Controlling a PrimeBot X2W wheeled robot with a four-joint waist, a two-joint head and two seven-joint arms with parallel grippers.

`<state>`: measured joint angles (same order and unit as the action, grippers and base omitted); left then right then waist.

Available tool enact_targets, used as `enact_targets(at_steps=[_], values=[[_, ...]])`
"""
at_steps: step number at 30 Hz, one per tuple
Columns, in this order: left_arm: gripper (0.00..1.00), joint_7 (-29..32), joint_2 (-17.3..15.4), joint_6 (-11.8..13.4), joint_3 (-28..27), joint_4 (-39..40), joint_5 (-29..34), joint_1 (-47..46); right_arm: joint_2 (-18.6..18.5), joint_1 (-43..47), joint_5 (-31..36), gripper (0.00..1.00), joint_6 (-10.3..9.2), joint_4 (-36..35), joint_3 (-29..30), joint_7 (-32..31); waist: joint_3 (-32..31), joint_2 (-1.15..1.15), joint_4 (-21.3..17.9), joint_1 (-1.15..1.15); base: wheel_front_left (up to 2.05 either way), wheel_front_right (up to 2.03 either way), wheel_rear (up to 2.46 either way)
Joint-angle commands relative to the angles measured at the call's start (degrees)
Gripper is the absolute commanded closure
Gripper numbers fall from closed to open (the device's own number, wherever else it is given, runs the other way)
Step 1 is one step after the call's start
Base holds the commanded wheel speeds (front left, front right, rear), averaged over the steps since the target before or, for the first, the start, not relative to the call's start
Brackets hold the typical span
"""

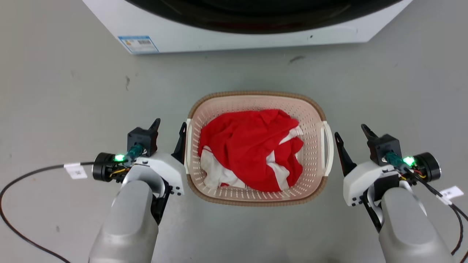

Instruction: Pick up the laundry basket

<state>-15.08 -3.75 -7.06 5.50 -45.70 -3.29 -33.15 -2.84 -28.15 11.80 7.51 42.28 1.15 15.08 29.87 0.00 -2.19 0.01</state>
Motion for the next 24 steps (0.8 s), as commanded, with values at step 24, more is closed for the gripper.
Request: enact_targets(at_steps=[24], values=[[0.00,0.5,0.1,-0.4,12.4,-25.2,-7.2,-19.4,-0.3,-17.2,1.7,0.00,-0.04,23.1,-2.5,0.1,15.6,0.00,-0.8,-0.01,0.00,0.00,0.00]])
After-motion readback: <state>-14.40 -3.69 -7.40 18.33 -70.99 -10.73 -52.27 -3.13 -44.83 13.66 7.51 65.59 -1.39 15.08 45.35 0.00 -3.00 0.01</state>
